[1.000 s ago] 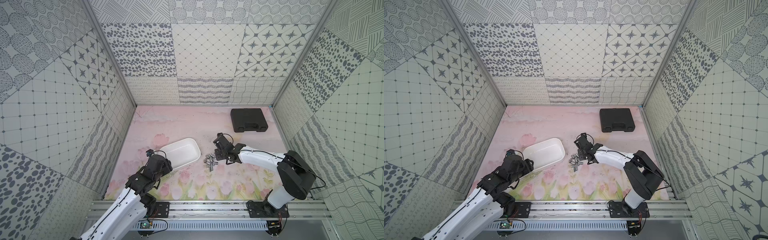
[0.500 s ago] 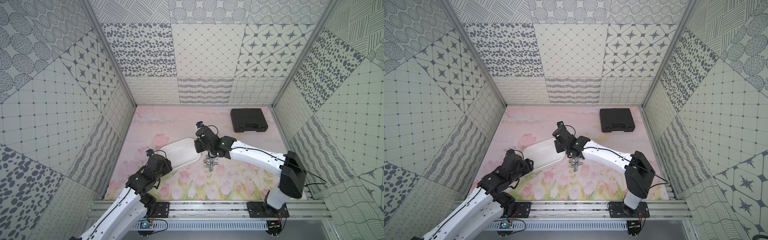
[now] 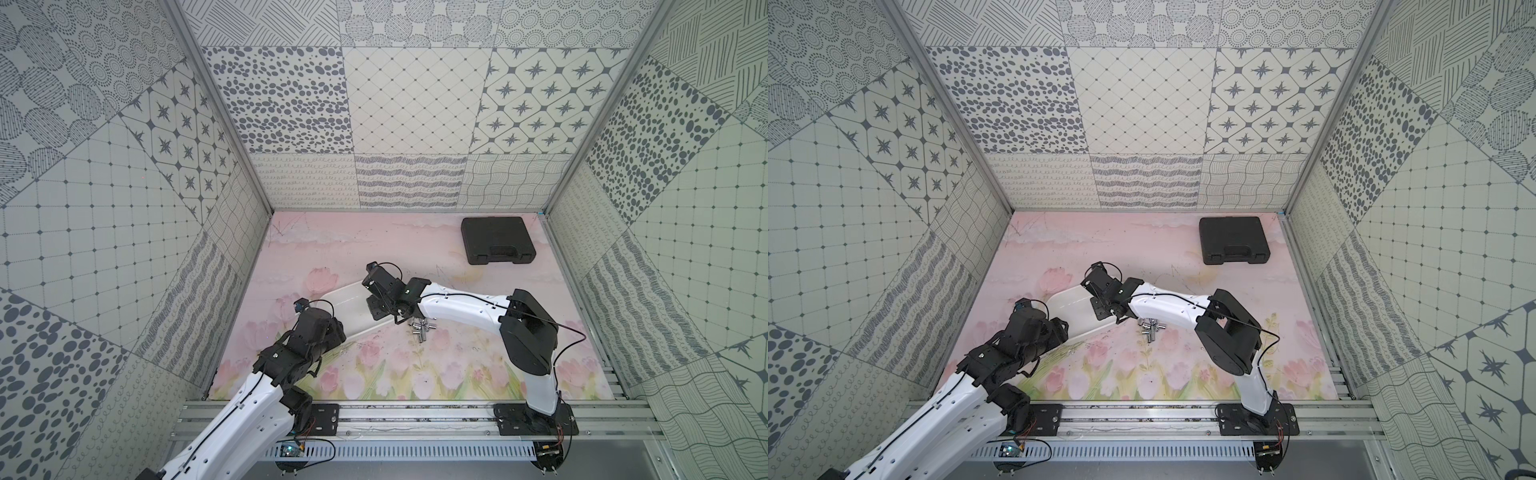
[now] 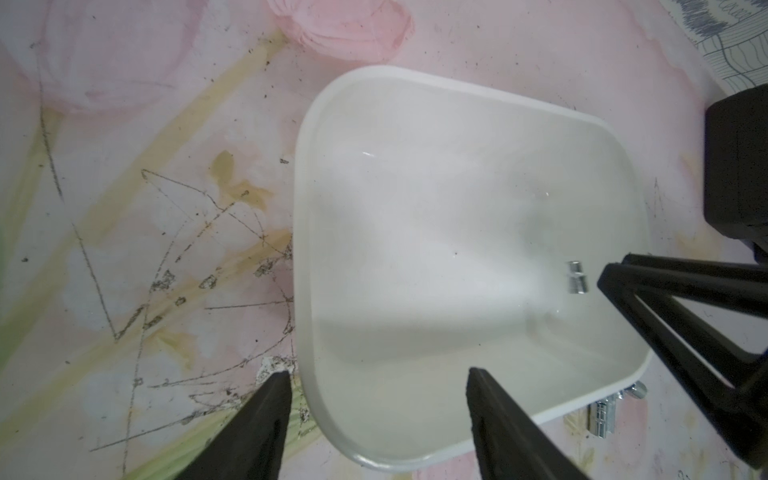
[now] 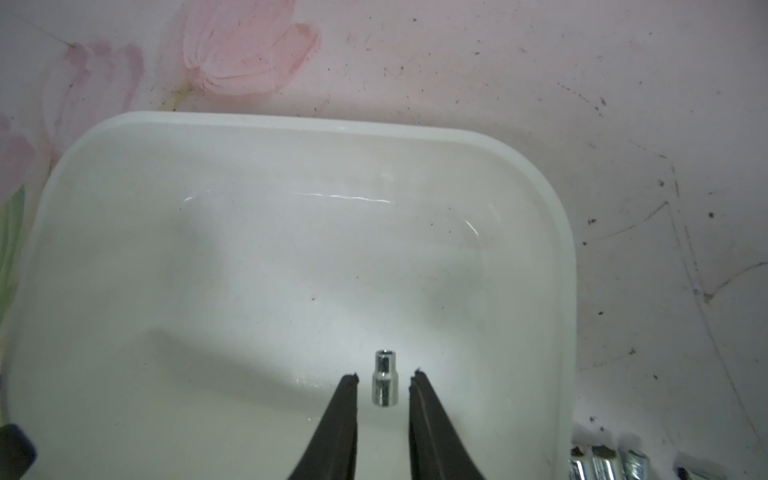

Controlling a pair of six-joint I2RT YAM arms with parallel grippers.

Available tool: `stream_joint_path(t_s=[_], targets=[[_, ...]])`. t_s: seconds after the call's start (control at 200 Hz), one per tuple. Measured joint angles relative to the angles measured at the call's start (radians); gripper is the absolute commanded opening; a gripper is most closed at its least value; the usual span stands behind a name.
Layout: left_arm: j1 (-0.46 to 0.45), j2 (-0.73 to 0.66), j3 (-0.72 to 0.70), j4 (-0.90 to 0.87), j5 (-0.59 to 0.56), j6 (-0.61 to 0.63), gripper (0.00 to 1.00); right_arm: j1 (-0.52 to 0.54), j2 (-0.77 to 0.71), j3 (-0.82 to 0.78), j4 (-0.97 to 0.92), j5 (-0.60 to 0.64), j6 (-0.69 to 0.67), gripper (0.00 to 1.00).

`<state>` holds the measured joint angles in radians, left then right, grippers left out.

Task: Put the socket on the desktop into the storage box
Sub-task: Pick up the socket head from the center of the board.

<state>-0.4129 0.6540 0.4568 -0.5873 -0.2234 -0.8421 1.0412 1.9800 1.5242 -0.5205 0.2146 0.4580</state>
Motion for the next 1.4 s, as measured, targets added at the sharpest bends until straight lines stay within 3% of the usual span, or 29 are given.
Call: stream_joint_path(t_s=[0.215, 0.39, 0.545, 0.685, 0.88, 1.16, 1.4], targets=[[-0.004, 0.021, 0.0, 0.002, 0.021, 0.0, 0.72, -0.002, -0.072, -0.016, -0.013, 0.023, -0.021, 0.36], [-0.004, 0.028, 0.0, 0.009, 0.034, 0.001, 0.72, -0.039, -0.278, -0.158, -0.006, 0.061, -0.048, 0.37], [-0.005, 0.039, 0.0, 0.027, 0.047, 0.008, 0.72, -0.224, -0.5, -0.404, 0.012, 0.06, -0.048, 0.39], [-0.005, 0.05, 0.0, 0.045, 0.066, 0.015, 0.72, -0.336, -0.586, -0.599, 0.059, 0.042, -0.055, 0.38], [-0.005, 0.061, 0.0, 0.066, 0.089, 0.027, 0.72, -0.319, -0.571, -0.704, 0.069, -0.035, -0.067, 0.37], [-0.009, 0.045, -0.003, 0.076, 0.108, 0.034, 0.72, -0.195, -0.477, -0.665, 0.142, -0.046, -0.065, 0.35], [-0.01, 0.044, -0.003, 0.082, 0.117, 0.034, 0.72, -0.182, -0.367, -0.615, 0.153, -0.046, -0.065, 0.33]])
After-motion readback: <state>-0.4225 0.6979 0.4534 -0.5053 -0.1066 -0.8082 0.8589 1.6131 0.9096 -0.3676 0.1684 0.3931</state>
